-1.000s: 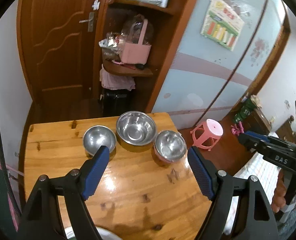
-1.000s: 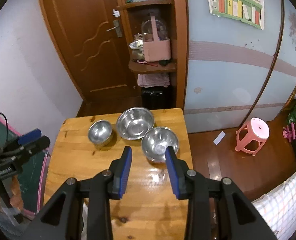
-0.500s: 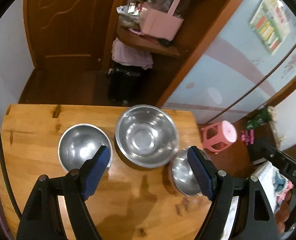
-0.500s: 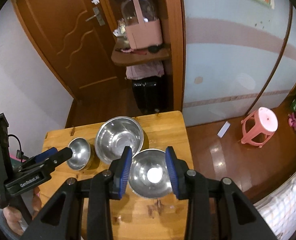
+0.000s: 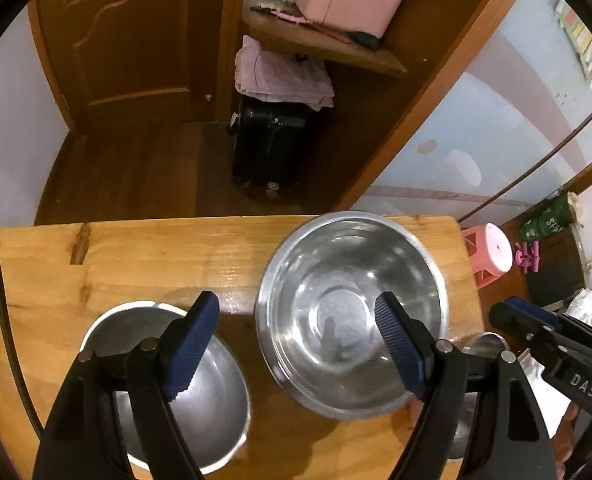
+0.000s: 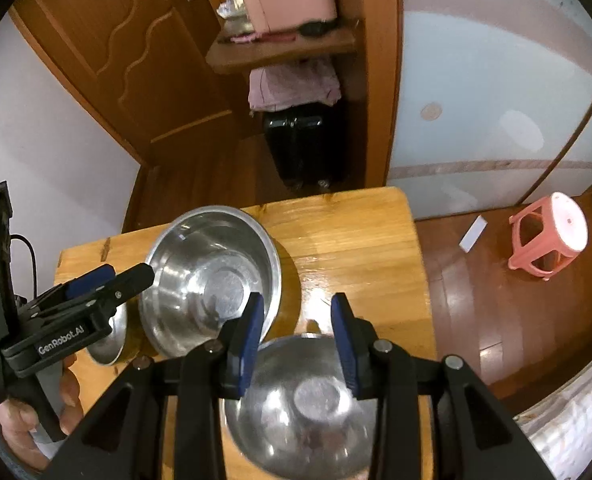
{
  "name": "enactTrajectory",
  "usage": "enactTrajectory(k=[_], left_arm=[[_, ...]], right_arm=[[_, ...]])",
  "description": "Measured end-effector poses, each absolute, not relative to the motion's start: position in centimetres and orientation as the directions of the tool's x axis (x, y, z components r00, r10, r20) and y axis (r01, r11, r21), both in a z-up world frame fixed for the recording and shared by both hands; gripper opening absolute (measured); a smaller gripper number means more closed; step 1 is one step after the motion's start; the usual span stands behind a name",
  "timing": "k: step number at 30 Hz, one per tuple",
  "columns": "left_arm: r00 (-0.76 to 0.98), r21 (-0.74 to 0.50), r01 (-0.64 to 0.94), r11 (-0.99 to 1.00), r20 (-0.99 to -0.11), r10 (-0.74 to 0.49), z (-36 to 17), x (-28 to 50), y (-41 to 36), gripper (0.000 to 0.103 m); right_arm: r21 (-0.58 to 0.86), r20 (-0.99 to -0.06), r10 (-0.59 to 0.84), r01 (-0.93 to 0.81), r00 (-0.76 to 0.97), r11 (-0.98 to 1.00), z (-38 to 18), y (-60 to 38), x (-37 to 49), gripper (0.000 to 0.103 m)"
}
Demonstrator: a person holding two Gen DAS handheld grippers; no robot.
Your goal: Organize plates and bowls
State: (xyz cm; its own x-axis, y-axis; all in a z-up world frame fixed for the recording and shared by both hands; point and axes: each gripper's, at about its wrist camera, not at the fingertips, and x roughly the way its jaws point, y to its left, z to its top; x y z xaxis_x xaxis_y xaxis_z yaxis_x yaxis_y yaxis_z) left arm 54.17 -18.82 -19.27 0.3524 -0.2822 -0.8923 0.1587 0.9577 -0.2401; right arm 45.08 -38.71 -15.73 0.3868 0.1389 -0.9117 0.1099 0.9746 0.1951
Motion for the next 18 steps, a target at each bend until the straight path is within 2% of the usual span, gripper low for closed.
enactTrajectory(k=[6, 10, 11, 12, 14, 15, 18], left_arm=[[0.341, -0.220, 0.178, 0.959, -0.901, -0.270, -21.5, 55.7, -19.0, 0.079], [0.317, -0.224, 0.209, 0.952, -0.905, -0.282, -22.4, 56.0, -19.4, 0.068], [0.309, -0.222, 0.218, 0.950, -0.908, -0.283, -22.6, 56.0, -19.5, 0.066], [0.300, -0.225, 0.225, 0.948, -0.909, -0.287, -22.7, 56.1, -19.6, 0.063], [0.295, -0.227, 0.233, 0.946, -0.910, -0.291, -22.8, 56.1, -19.7, 0.053], [0.293, -0.230, 0.240, 0.943, -0.909, -0.297, -22.9, 56.1, -19.7, 0.040], [0.291, -0.213, 0.247, 0.945, -0.914, -0.282, -23.0, 56.2, -19.7, 0.024]], right_arm=[[0.220, -0.924, 0.172, 0.107, 0.342, 0.970, -19.2, -38.2, 47.2, 0.035], [0.245, -0.925, 0.200, 0.106, 0.325, 0.964, -20.5, -38.2, 47.9, 0.033], [0.250, -0.925, 0.205, 0.104, 0.321, 0.963, -20.7, -38.2, 48.0, 0.026], [0.268, -0.922, 0.225, 0.098, 0.314, 0.959, -21.0, -38.3, 48.2, 0.020], [0.295, -0.916, 0.254, 0.093, 0.309, 0.951, -21.3, -38.1, 48.5, 0.015], [0.299, -0.915, 0.258, 0.090, 0.309, 0.950, -21.4, -38.0, 48.7, 0.009], [0.290, -0.916, 0.247, 0.097, 0.315, 0.952, -21.4, -37.7, 48.8, 0.009]])
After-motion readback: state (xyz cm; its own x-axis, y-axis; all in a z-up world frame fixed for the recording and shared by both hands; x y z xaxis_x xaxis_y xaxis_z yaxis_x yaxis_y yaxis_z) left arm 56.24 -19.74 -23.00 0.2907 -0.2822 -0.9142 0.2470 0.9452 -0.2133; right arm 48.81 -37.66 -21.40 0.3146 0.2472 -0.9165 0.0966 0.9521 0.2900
